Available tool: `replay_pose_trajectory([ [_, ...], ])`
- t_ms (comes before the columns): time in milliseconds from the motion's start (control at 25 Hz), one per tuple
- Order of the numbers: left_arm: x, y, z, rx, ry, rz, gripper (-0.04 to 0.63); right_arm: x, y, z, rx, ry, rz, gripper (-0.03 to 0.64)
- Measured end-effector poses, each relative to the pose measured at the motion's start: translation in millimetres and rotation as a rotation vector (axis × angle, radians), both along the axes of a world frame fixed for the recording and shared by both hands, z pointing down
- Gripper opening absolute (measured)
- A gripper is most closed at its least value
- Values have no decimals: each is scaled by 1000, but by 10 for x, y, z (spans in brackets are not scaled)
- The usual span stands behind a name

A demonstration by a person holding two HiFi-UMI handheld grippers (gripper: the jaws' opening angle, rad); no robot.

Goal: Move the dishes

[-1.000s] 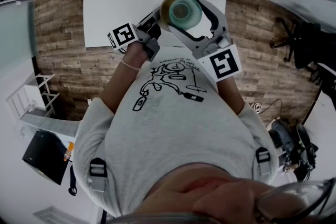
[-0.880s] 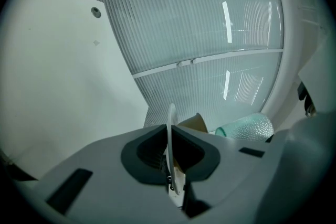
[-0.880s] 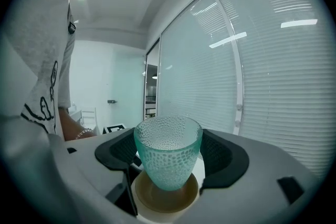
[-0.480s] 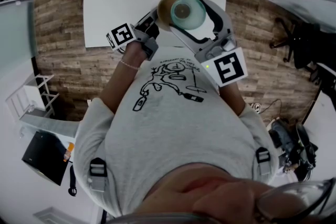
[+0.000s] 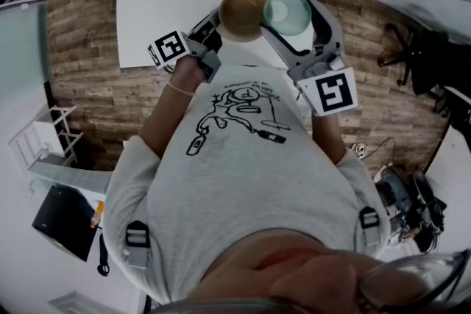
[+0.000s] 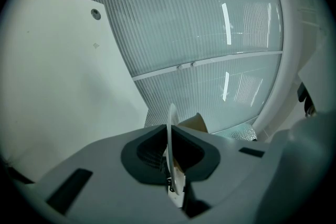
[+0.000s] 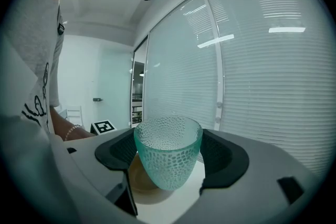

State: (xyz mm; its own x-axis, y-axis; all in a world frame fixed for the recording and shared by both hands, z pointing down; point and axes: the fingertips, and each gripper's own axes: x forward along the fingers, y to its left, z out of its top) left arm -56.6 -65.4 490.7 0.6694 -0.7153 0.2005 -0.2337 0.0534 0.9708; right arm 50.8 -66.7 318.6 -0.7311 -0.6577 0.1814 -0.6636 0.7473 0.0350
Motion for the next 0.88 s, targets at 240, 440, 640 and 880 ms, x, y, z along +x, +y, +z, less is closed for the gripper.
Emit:
replay_pose_trajectory([
  [240,-12,0,-20,11,2,-1,18,347,-67,72,-8,30,83,377],
  [440,-18,0,-40,7,0,-6,18,593,-106,89,-5,48,135,377],
  [640,-17,4,-58,19,6,-5,18,623,-87,99,10,61,142,377],
  [880,-15,8,-62,6,9,-7,18,640,-119,246,-22,30,161,377],
])
